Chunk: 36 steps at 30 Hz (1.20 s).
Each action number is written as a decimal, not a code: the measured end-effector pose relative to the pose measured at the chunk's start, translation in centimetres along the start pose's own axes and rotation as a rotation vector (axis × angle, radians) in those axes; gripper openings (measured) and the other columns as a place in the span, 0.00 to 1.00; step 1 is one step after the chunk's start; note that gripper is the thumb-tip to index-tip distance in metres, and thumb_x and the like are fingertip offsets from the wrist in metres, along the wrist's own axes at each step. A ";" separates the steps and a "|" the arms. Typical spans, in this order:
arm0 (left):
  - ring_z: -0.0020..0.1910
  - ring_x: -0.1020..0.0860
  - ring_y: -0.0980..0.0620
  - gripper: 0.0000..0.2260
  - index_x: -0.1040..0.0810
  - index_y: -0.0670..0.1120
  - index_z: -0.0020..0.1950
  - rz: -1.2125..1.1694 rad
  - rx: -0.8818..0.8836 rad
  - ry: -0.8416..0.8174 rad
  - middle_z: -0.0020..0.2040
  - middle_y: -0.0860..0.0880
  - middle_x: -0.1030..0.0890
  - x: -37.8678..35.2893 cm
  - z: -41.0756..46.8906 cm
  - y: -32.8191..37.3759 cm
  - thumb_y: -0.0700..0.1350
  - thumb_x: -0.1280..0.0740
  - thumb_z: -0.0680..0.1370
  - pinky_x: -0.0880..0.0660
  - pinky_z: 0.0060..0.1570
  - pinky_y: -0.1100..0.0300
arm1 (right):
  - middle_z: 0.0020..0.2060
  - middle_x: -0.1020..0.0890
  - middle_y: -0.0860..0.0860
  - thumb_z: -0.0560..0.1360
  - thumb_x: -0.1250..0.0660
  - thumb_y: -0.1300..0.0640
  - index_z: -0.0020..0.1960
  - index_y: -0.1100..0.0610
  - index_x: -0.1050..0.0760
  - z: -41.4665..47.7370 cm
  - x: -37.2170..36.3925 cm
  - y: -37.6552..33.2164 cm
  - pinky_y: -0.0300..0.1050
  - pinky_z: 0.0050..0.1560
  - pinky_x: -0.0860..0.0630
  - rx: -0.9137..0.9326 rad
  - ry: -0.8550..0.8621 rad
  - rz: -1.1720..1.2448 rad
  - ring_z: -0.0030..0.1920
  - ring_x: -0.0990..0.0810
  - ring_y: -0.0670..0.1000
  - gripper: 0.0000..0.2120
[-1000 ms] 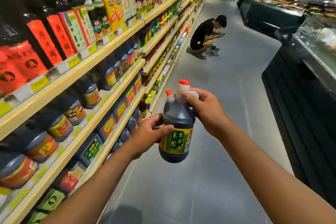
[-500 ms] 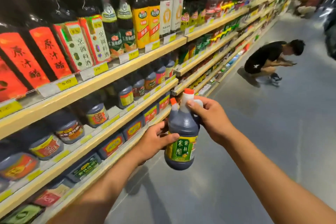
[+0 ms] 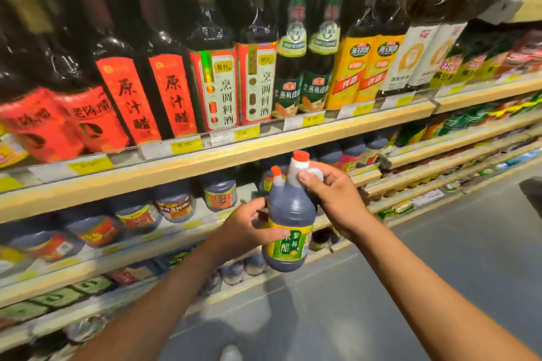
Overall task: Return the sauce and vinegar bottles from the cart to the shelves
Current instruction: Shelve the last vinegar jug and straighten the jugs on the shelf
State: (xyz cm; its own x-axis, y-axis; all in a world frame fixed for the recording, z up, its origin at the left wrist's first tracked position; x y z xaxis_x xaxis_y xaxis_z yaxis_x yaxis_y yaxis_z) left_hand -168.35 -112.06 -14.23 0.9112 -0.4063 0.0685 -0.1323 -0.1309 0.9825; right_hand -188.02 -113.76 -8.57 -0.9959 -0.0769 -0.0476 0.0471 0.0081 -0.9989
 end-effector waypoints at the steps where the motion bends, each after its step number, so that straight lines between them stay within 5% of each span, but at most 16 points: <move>1: 0.55 0.16 0.56 0.24 0.21 0.51 0.60 0.028 0.000 0.019 0.54 0.54 0.14 0.3 0.3 -0.2 0.46 0.20 0.66 0.21 0.51 0.61 | 0.47 0.13 0.52 0.79 0.33 0.63 0.57 0.59 0.18 0.7 -0.2 0.2 0.41 0.47 0.21 -0.001 -0.025 -0.003 0.47 0.17 0.47 0.09; 5: 0.55 0.17 0.57 0.26 0.23 0.50 0.64 0.124 0.012 0.123 0.56 0.52 0.15 0.6 1.4 -1.1 0.43 0.19 0.68 0.18 0.51 0.57 | 0.54 0.14 0.57 0.77 0.31 0.60 0.62 0.63 0.20 3.3 -0.2 1.8 0.42 0.52 0.21 0.014 -0.147 -0.025 0.52 0.17 0.49 0.14; 10: 0.58 0.20 0.62 0.35 0.28 0.59 0.66 0.190 0.033 0.342 0.61 0.60 0.20 -0.2 1.4 -1.8 0.56 0.17 0.63 0.19 0.55 0.58 | 0.53 0.14 0.54 0.78 0.31 0.64 0.62 0.62 0.21 5.2 0.3 2.5 0.39 0.52 0.22 0.051 -0.321 -0.103 0.51 0.18 0.46 0.13; 13: 0.55 0.20 0.65 0.31 0.26 0.62 0.61 0.221 0.003 0.440 0.55 0.66 0.18 -0.9 1.4 -2.1 0.57 0.17 0.62 0.21 0.53 0.62 | 0.53 0.14 0.48 0.77 0.30 0.66 0.60 0.56 0.20 5.8 0.6 2.7 0.37 0.53 0.24 0.109 -0.372 -0.176 0.52 0.18 0.42 0.13; 16: 0.51 0.20 0.68 0.26 0.25 0.61 0.57 0.187 -0.065 0.531 0.51 0.71 0.18 -1.2 1.7 -2.4 0.46 0.17 0.66 0.24 0.47 0.69 | 0.59 0.17 0.42 0.73 0.23 0.58 0.66 0.49 0.24 6.0 1.6 3.9 0.38 0.59 0.24 0.105 -0.457 -0.286 0.61 0.21 0.41 0.23; 18: 0.53 0.18 0.64 0.26 0.23 0.59 0.60 0.130 -0.097 0.576 0.53 0.64 0.16 -0.9 2.1 -3.0 0.47 0.17 0.66 0.21 0.51 0.62 | 0.64 0.20 0.42 0.69 0.21 0.47 0.70 0.47 0.29 6.0 2.1 5.2 0.43 0.63 0.25 0.092 -0.489 -0.470 0.64 0.23 0.42 0.32; 21: 0.60 0.19 0.55 0.33 0.26 0.55 0.67 0.110 -0.143 0.598 0.62 0.53 0.18 -0.1 3.1 -3.9 0.49 0.17 0.66 0.19 0.58 0.52 | 0.61 0.21 0.40 0.68 0.21 0.44 0.72 0.46 0.31 5.9 1.7 6.6 0.39 0.56 0.24 0.155 -0.461 -0.708 0.57 0.21 0.39 0.36; 27: 0.65 0.25 0.57 0.36 0.30 0.54 0.73 0.290 -0.285 0.700 0.65 0.56 0.33 0.8 4.6 -6.4 0.46 0.19 0.67 0.23 0.64 0.51 | 0.42 0.21 0.35 0.67 0.20 0.44 0.67 0.45 0.31 7.2 -0.2 9.5 0.31 0.37 0.31 0.275 -0.379 -0.743 0.39 0.22 0.35 0.34; 32: 0.67 0.26 0.51 0.38 0.32 0.62 0.73 0.340 -0.272 0.717 0.64 0.61 0.34 0.7 6.3 -8.1 0.52 0.19 0.67 0.23 0.63 0.51 | 0.54 0.20 0.40 0.69 0.21 0.48 0.73 0.46 0.36 7.9 0.3 11.4 0.30 0.43 0.28 0.344 -0.340 -0.829 0.50 0.19 0.41 0.38; 36: 0.64 0.25 0.52 0.35 0.32 0.62 0.69 0.363 -0.245 0.733 0.61 0.62 0.33 1.2 7.1 -8.5 0.45 0.20 0.69 0.22 0.62 0.53 | 0.59 0.18 0.48 0.72 0.24 0.55 0.70 0.48 0.33 9.2 -0.2 12.4 0.39 0.48 0.26 0.384 -0.297 -0.827 0.57 0.19 0.50 0.30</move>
State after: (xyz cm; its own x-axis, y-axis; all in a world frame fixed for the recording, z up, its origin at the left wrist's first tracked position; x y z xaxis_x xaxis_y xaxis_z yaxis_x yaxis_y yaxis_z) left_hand -168.90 -117.86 -23.69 0.8620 0.3140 0.3980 -0.4538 0.1281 0.8819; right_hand -186.51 -122.83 -21.01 -0.6679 -0.1614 0.7265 -0.5873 -0.4853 -0.6477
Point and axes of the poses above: each hand's wrist, its own z-axis towards the middle knuckle, its own x-axis out of the back of the hand, y = z × x, the point moved 1 cm from there along z, towards the middle knuckle
